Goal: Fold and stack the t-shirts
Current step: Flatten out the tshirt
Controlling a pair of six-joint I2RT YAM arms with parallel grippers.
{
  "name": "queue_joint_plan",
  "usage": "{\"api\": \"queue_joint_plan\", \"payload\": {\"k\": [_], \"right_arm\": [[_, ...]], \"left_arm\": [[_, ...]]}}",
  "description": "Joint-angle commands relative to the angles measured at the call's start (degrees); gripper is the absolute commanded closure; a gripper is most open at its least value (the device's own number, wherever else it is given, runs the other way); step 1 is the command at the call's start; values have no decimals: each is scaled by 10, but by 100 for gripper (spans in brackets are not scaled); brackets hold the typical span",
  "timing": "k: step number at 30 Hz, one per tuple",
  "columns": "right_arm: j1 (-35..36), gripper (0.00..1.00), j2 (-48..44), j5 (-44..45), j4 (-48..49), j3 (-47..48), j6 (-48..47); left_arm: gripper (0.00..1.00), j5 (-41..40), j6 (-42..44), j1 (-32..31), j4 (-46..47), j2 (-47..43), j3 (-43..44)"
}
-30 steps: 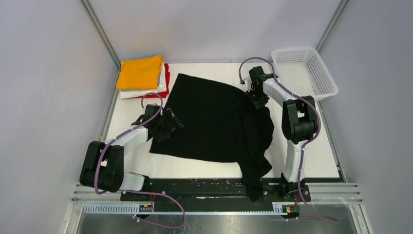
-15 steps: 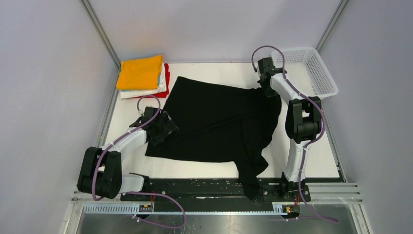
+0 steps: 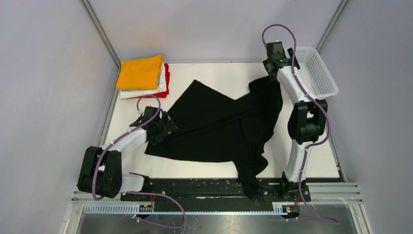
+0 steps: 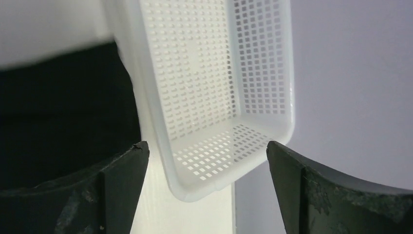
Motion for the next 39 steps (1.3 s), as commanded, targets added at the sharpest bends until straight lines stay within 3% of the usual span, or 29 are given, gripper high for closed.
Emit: {"api": "queue_joint_plan", "payload": {"k": [1,6,9,15,22,27,33,39], "right_arm": [[17,1,-51,-79,-33,-9,62],[49,1,-154,-143,-78,-132,233],[56,1,-224,-249,-73,-244,341],[113,1,-300,-356,-40,-409,371],[144,4,-308,-357,-55,-485,391],[157,5,-296,-377,-49,-510,390],[159,5,-277,-311,-75,-510,381],[159,6,-246,-227,-121,-492,378]], "left_arm": [[1,-17,9,3,-35,-15,11],[1,-9,-2,-15,-22,-40,47],[1,-7,9,-33,-13,-27,94],[1,50,54,-72,26,97,213],[1,84,90,-116,17,308,370],[1,88,94,-118,-8,409,448],[1,42,82,-107,-62,465,492],[1,28,58,-61,-55,434,443]]}}
